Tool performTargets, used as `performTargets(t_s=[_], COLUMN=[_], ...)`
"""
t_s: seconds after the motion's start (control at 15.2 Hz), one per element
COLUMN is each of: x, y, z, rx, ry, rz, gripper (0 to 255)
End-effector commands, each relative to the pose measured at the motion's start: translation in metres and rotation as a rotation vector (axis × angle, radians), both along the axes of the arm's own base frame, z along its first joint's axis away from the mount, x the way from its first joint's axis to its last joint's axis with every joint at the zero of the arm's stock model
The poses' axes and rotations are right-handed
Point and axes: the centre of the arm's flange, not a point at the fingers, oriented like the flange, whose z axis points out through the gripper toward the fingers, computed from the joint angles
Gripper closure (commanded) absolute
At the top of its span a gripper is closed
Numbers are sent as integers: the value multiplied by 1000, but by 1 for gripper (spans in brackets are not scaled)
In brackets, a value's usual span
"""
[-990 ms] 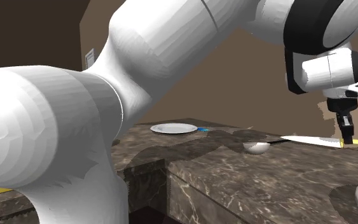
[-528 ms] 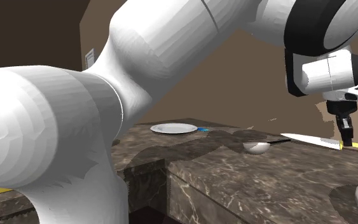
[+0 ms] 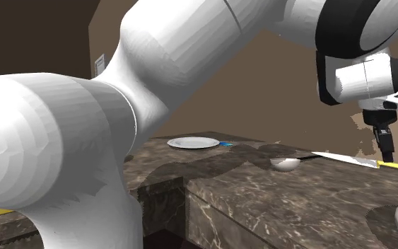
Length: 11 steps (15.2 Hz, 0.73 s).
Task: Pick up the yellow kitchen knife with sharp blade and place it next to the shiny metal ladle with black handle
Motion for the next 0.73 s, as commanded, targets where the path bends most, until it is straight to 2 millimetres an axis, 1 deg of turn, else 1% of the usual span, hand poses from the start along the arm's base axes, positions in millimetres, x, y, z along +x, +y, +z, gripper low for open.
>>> performTargets(t_s=[0.0, 0.13, 0.66], x=[-5, -12, -12], y=[5, 10, 10], z=[19, 41, 41], rx=[0, 0, 0], ry=[0, 0, 0], rz=[0, 0, 0], gripper=[0, 0, 0])
